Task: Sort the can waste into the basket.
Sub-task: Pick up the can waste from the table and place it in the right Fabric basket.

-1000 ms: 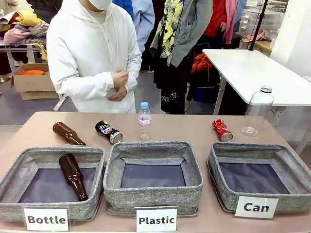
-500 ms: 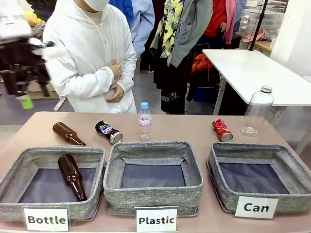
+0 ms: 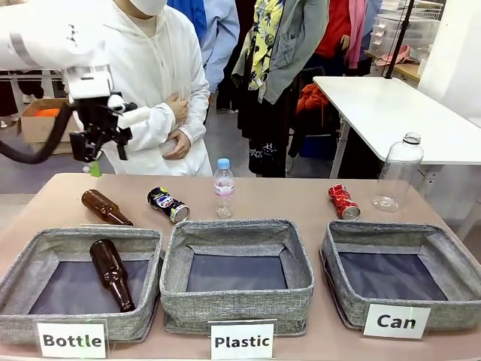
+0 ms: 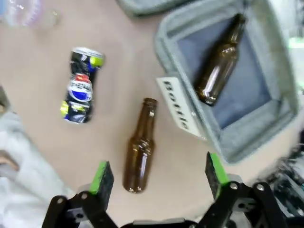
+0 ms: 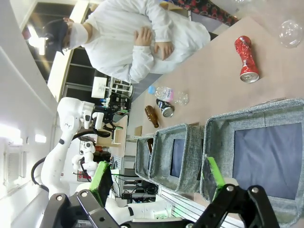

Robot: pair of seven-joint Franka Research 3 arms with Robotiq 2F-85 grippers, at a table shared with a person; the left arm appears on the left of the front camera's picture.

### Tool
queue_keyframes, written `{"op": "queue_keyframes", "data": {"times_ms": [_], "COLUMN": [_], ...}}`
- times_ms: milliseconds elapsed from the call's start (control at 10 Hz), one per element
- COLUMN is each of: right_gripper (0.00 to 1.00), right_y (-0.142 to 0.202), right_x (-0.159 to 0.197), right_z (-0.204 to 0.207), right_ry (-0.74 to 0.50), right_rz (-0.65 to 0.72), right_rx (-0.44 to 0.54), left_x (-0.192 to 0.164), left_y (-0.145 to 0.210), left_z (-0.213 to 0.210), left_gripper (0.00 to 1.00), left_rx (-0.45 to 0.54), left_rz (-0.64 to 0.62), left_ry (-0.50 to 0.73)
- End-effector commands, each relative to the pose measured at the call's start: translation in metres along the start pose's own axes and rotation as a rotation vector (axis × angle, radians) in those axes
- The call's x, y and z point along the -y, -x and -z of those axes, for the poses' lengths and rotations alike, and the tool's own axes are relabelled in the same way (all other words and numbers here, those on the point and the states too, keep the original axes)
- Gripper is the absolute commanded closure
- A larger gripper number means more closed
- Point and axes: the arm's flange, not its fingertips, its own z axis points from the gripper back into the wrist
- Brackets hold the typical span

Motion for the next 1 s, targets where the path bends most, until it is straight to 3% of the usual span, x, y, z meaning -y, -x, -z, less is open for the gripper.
{"op": "queue_keyframes", "data": {"times_ms": [0, 200, 400, 500, 600, 900], "right_gripper": [0.00, 0.00, 0.00, 0.00, 0.00, 0.00], "right_y": [-0.001, -0.001, -0.001, -0.001, -0.001, -0.001], "right_x": [-0.001, -0.001, -0.001, -0.001, -0.001, -0.001], "right_z": [0.000, 0.000, 0.000, 0.000, 0.000, 0.000], "right_ry": [-0.022, -0.022, -0.022, -0.022, -0.022, -0.022], "right_rz": [-0.008, -0.008, -0.008, -0.008, -0.008, -0.008], "right_rx": [0.012, 0.012, 0.012, 0.012, 0.012, 0.012], "left_x": [0.008, 0.006, -0.013, -0.019, -0.011, -0.011], "left_y": [-0.011, -0.028, -0.028, -0.025, -0.033, -0.033], "left_z": [0.035, 0.066, 0.090, 0.091, 0.084, 0.084], "left_gripper": [0.00, 0.00, 0.00, 0.00, 0.00, 0.00], "left_rx": [0.091, 0.111, 0.065, 0.093, 0.085, 0.085], "left_rz": [-0.006, 0.049, -0.040, -0.131, -0.024, -0.024], "left_ry": [-0.143, -0.206, -0.218, -0.204, -0.218, -0.218]}}
